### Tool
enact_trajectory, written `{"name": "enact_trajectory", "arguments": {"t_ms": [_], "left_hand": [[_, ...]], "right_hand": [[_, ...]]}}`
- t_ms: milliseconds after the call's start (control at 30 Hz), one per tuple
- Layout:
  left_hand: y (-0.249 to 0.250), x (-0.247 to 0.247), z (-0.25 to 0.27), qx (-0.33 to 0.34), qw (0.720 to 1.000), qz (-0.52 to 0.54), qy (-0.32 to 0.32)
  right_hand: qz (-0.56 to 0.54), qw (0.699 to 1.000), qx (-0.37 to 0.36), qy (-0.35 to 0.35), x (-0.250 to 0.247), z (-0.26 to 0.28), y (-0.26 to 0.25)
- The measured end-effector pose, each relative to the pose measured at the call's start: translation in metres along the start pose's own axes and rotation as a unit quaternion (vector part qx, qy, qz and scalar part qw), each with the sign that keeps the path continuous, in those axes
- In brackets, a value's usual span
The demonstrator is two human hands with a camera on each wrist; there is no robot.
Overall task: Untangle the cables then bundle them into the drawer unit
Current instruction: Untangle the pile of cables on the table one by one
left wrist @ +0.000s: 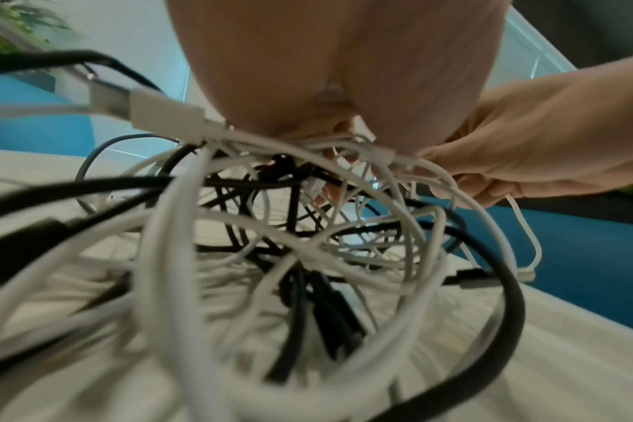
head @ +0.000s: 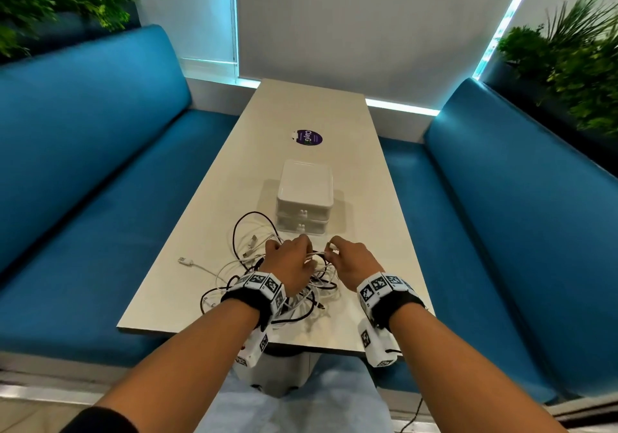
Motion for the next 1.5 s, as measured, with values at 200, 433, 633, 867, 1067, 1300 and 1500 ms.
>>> {"name": "enact_trajectory", "arguments": {"t_ms": [200,433,633,867,1067,1300,1500], "left_hand": [[0.012,-0.004,-0.009,-0.009,0.999,0.048,0.017],[0.006,0.005,-0.009,0.006,0.994,-0.105,-0.036],[0.004,0.005,-0.005,0.034,0.991,-0.124,-0.032],[0.005,0.008,-0.005,0.056,0.988,-0.146,0.005],[0.009,0.01,-0.003,0.072,0.983,-0.167,-0.008],[0.005,0.009,-0.002,0.045,0.989,-0.144,0.006],[-0.007,0.005,-0.004,0.046,0.991,-0.125,-0.034]], "right_hand": [[0.009,0.999,-0.008,0.032,-0.006,-0.001,0.001],[0.107,0.993,0.022,0.037,-0.016,0.002,0.013],[0.145,0.984,0.098,0.016,-0.036,0.001,0.043],[0.046,0.994,0.091,0.027,-0.012,0.004,0.024],[0.042,0.998,0.007,-0.036,0.012,-0.003,-0.002],[0.033,0.999,0.022,-0.002,-0.005,-0.003,0.005],[0.108,0.989,0.104,0.013,-0.027,0.006,0.05]]}}
Point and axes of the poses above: each hand's wrist, its own z-axis away from the middle knuckle, its own x-axis out of the palm, y = z × x, the point moved 4 cm from there along -z, towards the middle knuckle, and after that the axes turned 2 degrees about z, right-handed, at the moved point
